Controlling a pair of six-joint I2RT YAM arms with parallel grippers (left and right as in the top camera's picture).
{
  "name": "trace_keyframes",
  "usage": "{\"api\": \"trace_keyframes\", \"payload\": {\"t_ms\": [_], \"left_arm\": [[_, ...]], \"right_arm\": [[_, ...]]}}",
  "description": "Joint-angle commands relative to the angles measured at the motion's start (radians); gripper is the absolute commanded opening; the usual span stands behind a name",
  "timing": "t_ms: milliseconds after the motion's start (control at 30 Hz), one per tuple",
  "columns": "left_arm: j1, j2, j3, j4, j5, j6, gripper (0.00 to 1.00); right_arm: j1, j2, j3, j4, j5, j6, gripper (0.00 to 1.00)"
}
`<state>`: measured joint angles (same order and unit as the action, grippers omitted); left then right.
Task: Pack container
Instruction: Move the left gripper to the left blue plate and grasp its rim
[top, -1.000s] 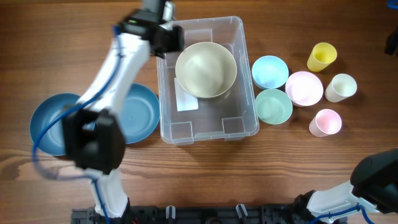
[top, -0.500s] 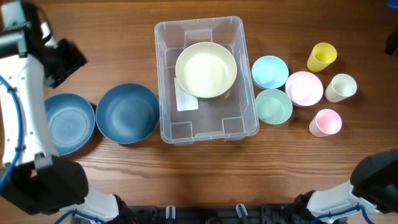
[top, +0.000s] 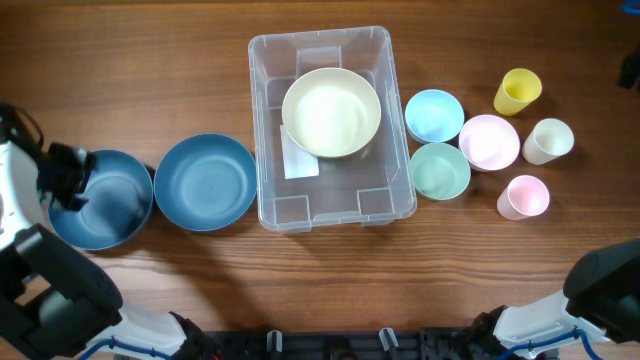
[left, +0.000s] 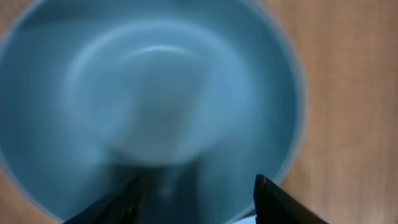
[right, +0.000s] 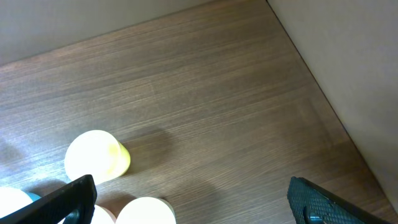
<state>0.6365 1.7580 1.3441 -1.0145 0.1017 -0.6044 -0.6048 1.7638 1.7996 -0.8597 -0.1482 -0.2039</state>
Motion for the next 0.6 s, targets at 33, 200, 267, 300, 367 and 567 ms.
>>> {"api": "trace_keyframes", "payload": {"t_ms": [33, 200, 267, 300, 367, 567], "left_arm": [[0.076, 0.002, -0.009, -0.063, 0.005, -0.031, 0.59], [0.129, 0.002, -0.009, -0.133, -0.026, 0.024, 0.62], [0.142, 0.002, -0.009, -0.157, -0.048, 0.024, 0.63], [0.155, 0.002, -0.009, -0.197, -0.08, 0.024, 0.63], [0.167, 0.002, -0.009, -0.227, -0.106, 0.024, 0.63], [0.18, 0.002, -0.01, -0.277, -0.146, 0.023, 0.63]], "right_arm": [[0.001, 0.017, -0.009, 0.002, 0.014, -0.006, 1.0], [0.001, 0.017, -0.009, 0.002, 0.014, -0.006, 1.0], [0.001, 0.017, -0.009, 0.002, 0.014, -0.006, 1.0], [0.001, 0.017, -0.009, 0.002, 0.014, -0.006, 1.0], [0.001, 0.017, -0.009, 0.002, 0.014, -0.006, 1.0], [0.001, 0.017, -0.009, 0.002, 0.014, -0.006, 1.0]]}}
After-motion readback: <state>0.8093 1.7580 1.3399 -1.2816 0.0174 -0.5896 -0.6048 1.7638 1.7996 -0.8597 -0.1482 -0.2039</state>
